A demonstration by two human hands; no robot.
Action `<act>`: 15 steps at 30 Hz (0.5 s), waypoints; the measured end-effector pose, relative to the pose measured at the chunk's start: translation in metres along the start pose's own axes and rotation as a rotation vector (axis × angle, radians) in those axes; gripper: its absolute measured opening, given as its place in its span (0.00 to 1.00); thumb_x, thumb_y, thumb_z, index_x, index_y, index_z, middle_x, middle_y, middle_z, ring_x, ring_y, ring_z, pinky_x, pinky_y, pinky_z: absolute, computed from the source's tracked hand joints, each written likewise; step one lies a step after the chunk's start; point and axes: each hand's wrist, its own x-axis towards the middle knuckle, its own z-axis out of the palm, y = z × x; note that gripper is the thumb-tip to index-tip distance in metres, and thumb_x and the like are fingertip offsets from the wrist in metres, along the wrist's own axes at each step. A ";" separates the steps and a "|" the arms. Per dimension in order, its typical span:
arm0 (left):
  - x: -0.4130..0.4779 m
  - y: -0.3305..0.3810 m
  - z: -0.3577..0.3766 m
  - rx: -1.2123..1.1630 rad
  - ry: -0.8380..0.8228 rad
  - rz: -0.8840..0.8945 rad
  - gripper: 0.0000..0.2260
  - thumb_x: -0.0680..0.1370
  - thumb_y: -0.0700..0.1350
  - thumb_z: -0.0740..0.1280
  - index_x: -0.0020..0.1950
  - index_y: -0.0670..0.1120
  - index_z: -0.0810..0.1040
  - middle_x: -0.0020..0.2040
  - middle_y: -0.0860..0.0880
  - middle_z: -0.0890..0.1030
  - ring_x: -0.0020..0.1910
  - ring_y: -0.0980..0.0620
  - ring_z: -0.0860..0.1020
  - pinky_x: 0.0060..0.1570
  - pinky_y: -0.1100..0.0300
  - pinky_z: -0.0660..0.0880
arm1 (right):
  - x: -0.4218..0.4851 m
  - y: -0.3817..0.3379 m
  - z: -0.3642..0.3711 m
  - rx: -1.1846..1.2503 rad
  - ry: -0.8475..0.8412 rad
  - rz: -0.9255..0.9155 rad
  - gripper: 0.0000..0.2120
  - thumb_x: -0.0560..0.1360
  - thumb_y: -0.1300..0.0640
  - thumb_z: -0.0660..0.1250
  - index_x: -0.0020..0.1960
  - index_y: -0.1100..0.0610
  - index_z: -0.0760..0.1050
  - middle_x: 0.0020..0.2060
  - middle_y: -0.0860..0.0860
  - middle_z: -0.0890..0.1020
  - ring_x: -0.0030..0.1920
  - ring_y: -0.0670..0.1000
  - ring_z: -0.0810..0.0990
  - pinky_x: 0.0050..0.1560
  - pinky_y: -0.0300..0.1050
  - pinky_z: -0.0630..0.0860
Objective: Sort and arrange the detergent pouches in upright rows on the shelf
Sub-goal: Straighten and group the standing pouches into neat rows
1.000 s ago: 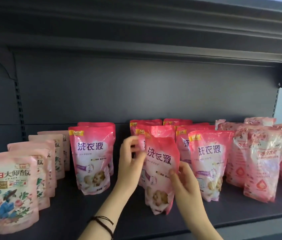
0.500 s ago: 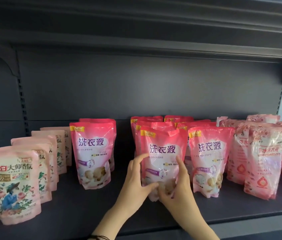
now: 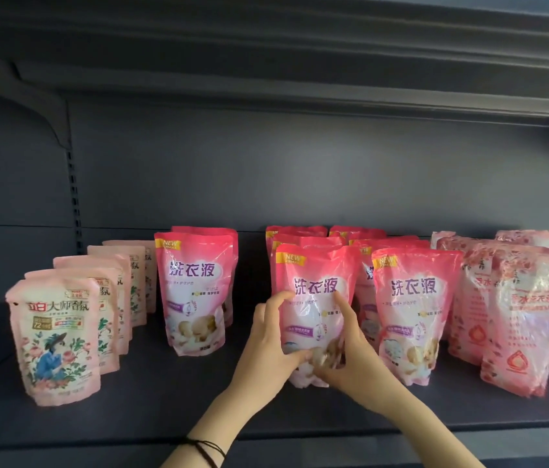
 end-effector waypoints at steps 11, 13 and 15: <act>0.043 0.027 -0.120 0.555 -0.086 0.096 0.07 0.77 0.53 0.63 0.54 0.57 0.72 0.50 0.61 0.74 0.45 0.64 0.74 0.45 0.65 0.74 | 0.057 -0.131 -0.049 -0.728 0.111 -0.304 0.05 0.75 0.54 0.63 0.45 0.51 0.77 0.39 0.46 0.81 0.40 0.53 0.79 0.42 0.47 0.78; 0.056 0.032 -0.148 0.711 -0.040 0.176 0.04 0.77 0.51 0.63 0.51 0.54 0.75 0.48 0.59 0.75 0.46 0.61 0.74 0.41 0.64 0.73 | 0.075 -0.152 -0.036 -0.759 0.139 -0.392 0.04 0.73 0.53 0.62 0.41 0.52 0.73 0.38 0.48 0.80 0.40 0.58 0.79 0.41 0.48 0.77; 0.072 0.031 -0.176 0.876 0.023 0.240 0.05 0.78 0.47 0.64 0.53 0.52 0.77 0.50 0.56 0.76 0.51 0.55 0.73 0.44 0.56 0.75 | 0.097 -0.169 -0.018 -0.791 0.112 -0.443 0.03 0.73 0.53 0.63 0.44 0.49 0.75 0.41 0.48 0.81 0.44 0.58 0.79 0.43 0.47 0.76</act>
